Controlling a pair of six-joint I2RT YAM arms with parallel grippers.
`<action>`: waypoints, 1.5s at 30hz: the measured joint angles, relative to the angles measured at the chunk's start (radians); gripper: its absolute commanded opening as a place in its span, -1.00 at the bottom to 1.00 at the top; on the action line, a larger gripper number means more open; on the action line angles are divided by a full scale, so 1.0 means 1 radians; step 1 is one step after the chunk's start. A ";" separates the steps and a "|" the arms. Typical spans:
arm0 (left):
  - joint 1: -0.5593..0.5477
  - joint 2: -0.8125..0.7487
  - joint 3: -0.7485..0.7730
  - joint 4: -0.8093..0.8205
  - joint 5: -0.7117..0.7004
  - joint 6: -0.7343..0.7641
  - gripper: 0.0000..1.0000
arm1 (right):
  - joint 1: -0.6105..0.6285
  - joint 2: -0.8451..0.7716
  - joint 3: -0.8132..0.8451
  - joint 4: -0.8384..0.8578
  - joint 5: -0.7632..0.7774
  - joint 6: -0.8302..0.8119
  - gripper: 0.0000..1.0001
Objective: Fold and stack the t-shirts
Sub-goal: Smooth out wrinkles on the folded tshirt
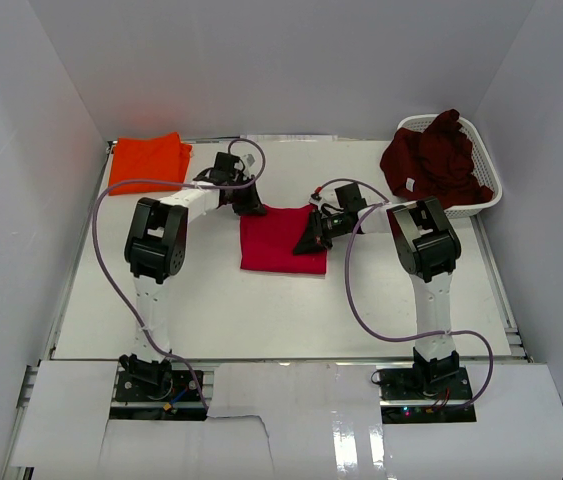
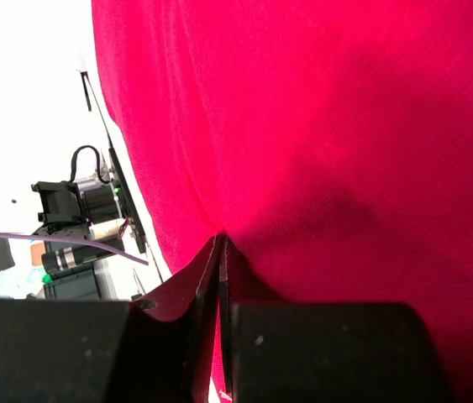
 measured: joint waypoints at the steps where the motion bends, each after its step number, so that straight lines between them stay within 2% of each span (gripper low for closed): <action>1: 0.001 0.011 0.016 -0.011 -0.005 0.000 -1.00 | 0.000 0.000 -0.001 0.002 0.000 0.000 -0.84; 11: 0.007 0.016 0.081 -0.105 -0.119 0.026 -1.00 | -0.001 -0.005 -0.018 0.027 0.000 0.000 -0.85; 22: 0.025 0.010 0.132 -0.269 -0.436 0.085 -1.00 | -0.001 -0.007 -0.021 0.031 0.001 0.001 -0.85; 25: 0.036 -0.003 0.132 -0.296 -0.484 0.080 -0.96 | 0.000 -0.011 -0.027 0.033 0.002 0.001 -0.85; 27: 0.047 -0.019 0.131 -0.309 -0.469 0.077 -0.82 | 0.000 -0.014 -0.031 0.034 0.003 0.001 -0.85; 29: 0.060 -0.042 0.131 -0.317 -0.442 0.077 -0.54 | 0.000 -0.014 -0.032 0.033 0.003 0.001 -0.85; 31: 0.077 -0.073 0.125 -0.322 -0.388 0.071 -0.36 | 0.000 -0.014 -0.032 0.033 0.003 0.001 -0.85; 32: 0.090 -0.091 0.113 -0.319 -0.344 0.066 -0.17 | -0.001 -0.015 -0.033 0.033 0.003 0.001 -0.85; 34: 0.121 -0.126 0.077 -0.315 -0.256 0.052 0.04 | 0.000 -0.017 -0.034 0.032 0.004 0.000 -0.85; 35: 0.143 -0.145 0.042 -0.291 -0.205 0.042 0.28 | 0.000 -0.018 -0.035 0.033 0.005 0.001 -0.85; 37: 0.184 -0.176 -0.032 -0.267 -0.120 0.026 0.45 | 0.000 -0.020 -0.038 0.032 0.006 0.000 -0.85; 41: 0.249 -0.194 -0.154 -0.248 -0.023 -0.002 0.52 | 0.000 -0.020 -0.039 0.032 0.006 0.000 -0.85; 45: 0.249 -0.196 -0.201 -0.237 0.053 -0.009 0.52 | 0.000 -0.020 -0.039 0.032 0.006 0.000 -0.85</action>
